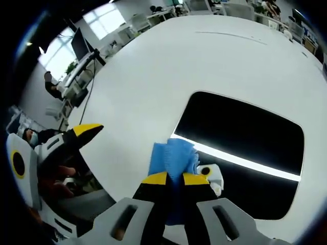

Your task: Wipe the mirror surface with the cleaning cloth until all visible marks leave the cleaned area.

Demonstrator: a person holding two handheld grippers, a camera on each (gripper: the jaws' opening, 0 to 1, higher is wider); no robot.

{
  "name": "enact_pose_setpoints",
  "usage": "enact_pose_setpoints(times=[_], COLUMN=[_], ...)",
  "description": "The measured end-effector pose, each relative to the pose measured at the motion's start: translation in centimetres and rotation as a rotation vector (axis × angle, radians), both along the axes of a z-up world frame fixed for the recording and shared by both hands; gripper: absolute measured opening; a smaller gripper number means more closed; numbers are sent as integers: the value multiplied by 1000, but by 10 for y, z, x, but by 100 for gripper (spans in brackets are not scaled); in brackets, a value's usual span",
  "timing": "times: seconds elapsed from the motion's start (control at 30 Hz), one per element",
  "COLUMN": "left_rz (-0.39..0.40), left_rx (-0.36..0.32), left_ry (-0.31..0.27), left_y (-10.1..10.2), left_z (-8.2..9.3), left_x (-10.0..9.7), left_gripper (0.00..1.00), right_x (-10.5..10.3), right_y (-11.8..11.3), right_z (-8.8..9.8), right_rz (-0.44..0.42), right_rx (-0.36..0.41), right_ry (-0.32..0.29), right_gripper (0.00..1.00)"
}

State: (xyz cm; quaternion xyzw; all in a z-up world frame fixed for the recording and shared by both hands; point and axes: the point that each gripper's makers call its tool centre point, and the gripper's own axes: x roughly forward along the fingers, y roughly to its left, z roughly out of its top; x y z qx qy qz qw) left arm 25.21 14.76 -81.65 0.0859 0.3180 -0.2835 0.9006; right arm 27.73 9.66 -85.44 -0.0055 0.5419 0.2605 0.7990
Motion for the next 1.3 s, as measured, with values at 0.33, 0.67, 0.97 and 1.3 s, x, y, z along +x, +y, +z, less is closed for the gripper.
enact_pose_setpoints(times=[0.33, 0.67, 0.97, 1.3], left_rz=[7, 13, 12, 10], left_rx=[-3, -6, -6, -9], left_ry=[2, 2, 3, 6], left_y=[1, 2, 2, 1], left_z=[0, 0, 0, 0], left_x=[0, 0, 0, 0], left_gripper=[99, 99, 99, 99], right_x=[-1, 2, 12, 18], right_y=[0, 1, 2, 2], right_z=[0, 0, -1, 1], right_rz=[5, 15, 2, -10], right_rx=[-4, -9, -1, 9], right_ry=[-2, -11, -9, -8], right_gripper=[4, 3, 3, 3])
